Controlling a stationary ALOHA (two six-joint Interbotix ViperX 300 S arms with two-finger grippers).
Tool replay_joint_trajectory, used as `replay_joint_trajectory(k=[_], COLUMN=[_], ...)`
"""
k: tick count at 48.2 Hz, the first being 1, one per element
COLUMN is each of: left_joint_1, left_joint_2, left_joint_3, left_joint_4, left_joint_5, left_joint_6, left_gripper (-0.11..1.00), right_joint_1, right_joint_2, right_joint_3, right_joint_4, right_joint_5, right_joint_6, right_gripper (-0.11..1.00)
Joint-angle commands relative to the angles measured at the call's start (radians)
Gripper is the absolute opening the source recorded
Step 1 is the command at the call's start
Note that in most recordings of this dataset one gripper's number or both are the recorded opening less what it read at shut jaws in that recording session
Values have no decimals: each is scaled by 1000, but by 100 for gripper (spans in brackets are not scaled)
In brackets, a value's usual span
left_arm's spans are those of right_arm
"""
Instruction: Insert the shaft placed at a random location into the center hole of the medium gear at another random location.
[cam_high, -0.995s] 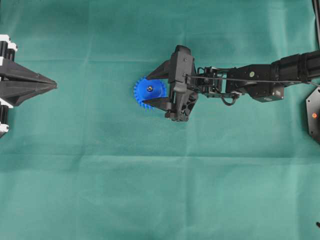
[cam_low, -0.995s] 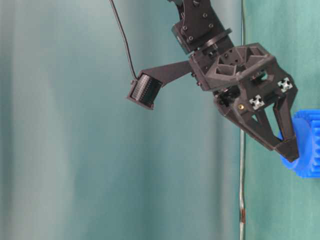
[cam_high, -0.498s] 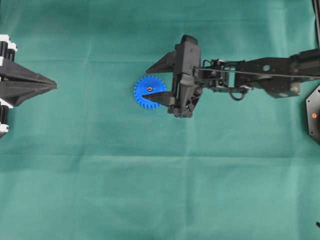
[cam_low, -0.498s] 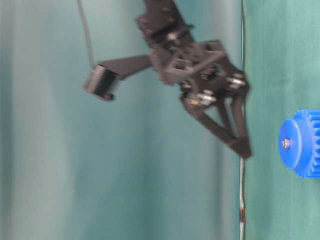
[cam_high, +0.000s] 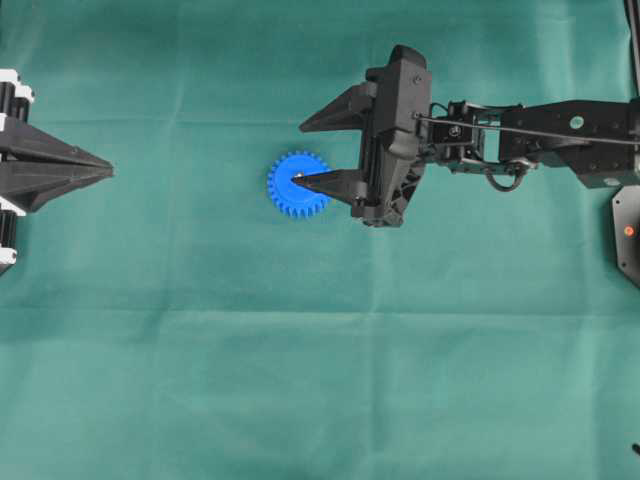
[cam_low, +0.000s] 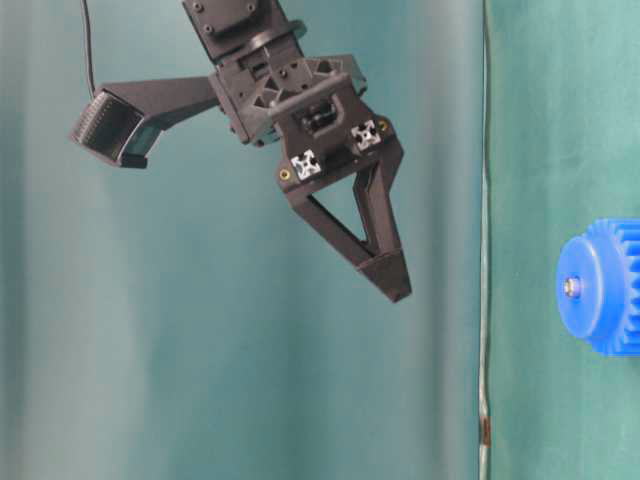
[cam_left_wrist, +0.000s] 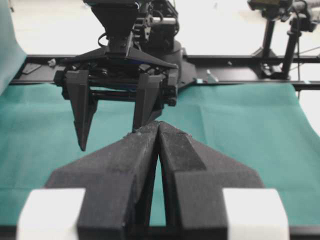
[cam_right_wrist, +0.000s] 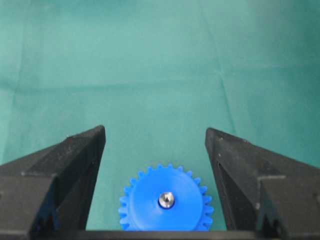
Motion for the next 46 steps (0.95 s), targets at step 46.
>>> replay_joint_trajectory(k=[46], left_joint_1=[0], left_joint_2=[2], left_joint_3=[-21], left_joint_4=[2], left_joint_5=[-3], left_joint_6=[-2], left_gripper=[0], right_joint_1=[3], right_joint_2=[-376], right_joint_3=[337], right_joint_4=[8], right_joint_5=[54], right_joint_6=[14], right_gripper=[80])
